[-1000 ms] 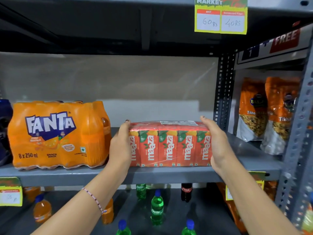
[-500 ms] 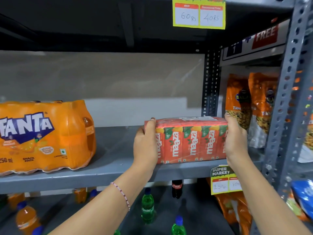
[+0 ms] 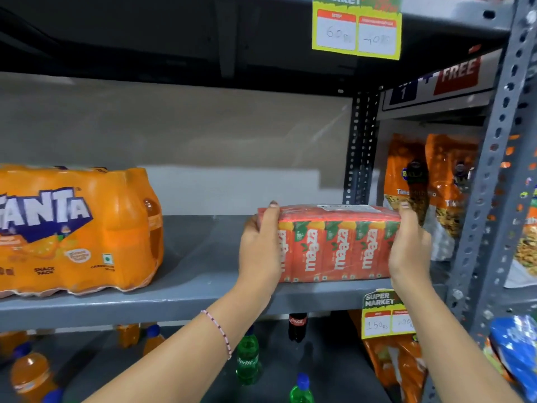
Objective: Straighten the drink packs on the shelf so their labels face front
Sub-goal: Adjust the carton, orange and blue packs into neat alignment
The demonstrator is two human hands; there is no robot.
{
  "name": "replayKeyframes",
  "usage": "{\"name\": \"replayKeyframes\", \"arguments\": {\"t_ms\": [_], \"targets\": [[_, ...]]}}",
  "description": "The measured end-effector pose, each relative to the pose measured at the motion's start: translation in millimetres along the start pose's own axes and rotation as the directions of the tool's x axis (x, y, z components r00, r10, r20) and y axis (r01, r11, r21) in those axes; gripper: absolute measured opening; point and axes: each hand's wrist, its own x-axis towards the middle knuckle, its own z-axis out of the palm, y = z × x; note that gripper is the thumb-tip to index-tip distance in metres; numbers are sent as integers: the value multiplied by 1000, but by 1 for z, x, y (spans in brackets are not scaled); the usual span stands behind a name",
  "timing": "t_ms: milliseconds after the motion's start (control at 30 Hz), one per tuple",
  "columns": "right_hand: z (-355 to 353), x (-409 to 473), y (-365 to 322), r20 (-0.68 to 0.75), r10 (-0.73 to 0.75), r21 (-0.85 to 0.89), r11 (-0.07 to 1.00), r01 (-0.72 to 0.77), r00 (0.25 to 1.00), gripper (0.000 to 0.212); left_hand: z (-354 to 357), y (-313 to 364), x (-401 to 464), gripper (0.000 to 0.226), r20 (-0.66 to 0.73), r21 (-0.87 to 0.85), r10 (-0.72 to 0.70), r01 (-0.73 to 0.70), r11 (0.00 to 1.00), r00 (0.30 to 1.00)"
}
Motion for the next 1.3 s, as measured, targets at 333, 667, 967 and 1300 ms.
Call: {"name": "replayKeyframes", "arguments": {"t_ms": [333, 667, 967, 1300], "targets": [[48, -77, 3, -56, -720, -273, 678, 683, 692, 48, -221, 63, -13, 41, -190, 447, 845, -723, 527, 500], [198, -228, -12, 773, -222, -420, 523, 742, 594, 93, -365, 74, 17, 91, -12, 515, 253, -211, 831, 967], [186, -226, -8, 739, -179, -512, 478, 714, 649, 88, -341, 69, 17, 54, 16, 487, 202, -184, 854, 979], [128, -193, -6, 712, -196, -498, 536, 682, 674, 91, -275, 53, 8, 47, 56, 444, 212, -214, 870, 976]]}}
